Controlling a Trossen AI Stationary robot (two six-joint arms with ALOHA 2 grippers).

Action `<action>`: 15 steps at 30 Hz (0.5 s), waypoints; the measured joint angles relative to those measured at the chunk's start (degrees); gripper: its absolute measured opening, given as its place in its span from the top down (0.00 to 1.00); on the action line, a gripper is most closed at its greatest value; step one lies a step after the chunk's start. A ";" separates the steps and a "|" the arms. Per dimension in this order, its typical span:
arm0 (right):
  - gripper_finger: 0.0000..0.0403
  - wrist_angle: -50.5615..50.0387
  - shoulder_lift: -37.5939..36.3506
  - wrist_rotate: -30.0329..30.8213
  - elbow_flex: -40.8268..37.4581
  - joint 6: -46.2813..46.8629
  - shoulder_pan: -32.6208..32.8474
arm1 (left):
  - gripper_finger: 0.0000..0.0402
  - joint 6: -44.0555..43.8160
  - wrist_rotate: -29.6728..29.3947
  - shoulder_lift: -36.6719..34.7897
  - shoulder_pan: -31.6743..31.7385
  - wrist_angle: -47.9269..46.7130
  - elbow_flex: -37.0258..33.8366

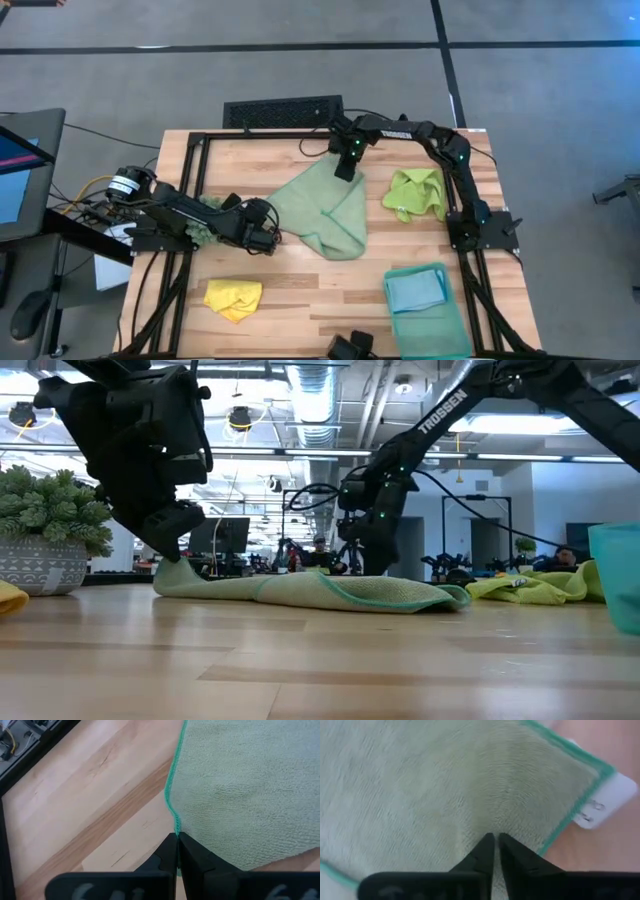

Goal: Fold microfiber towels
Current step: Fold the green microfiber cloth

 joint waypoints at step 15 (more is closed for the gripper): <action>0.98 -11.44 -7.01 -0.25 -6.79 -3.65 9.98 | 1.00 6.45 5.06 -0.04 -4.38 -0.90 0.00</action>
